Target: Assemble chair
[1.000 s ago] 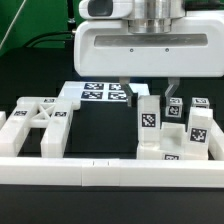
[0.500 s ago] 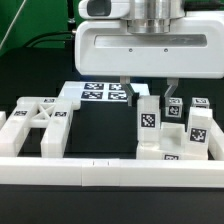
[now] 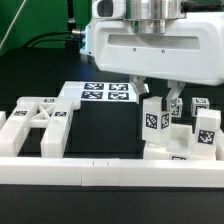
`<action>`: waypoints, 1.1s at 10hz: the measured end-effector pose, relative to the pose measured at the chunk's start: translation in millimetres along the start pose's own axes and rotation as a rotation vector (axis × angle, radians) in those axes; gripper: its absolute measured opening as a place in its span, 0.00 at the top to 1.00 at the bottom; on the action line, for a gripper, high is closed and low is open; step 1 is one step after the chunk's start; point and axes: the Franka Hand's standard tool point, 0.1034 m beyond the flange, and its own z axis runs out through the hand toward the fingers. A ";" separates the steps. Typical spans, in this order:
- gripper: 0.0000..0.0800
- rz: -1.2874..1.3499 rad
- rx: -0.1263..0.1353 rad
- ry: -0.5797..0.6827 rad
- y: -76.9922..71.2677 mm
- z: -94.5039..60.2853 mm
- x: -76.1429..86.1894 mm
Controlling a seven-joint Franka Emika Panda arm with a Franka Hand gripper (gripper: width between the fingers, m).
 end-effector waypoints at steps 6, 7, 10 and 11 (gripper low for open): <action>0.36 0.173 0.003 -0.003 -2.1 1.0 0.0; 0.24 0.146 0.001 -0.002 -3.6 1.8 -2.8; 0.19 -0.107 -0.004 0.001 -5.1 2.0 -5.0; 0.19 -0.183 -0.004 0.001 -5.0 2.0 -4.9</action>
Offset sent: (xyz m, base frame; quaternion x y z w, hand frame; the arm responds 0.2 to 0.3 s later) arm 0.0000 0.0000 0.0000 0.0000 0.0000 0.1296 0.9916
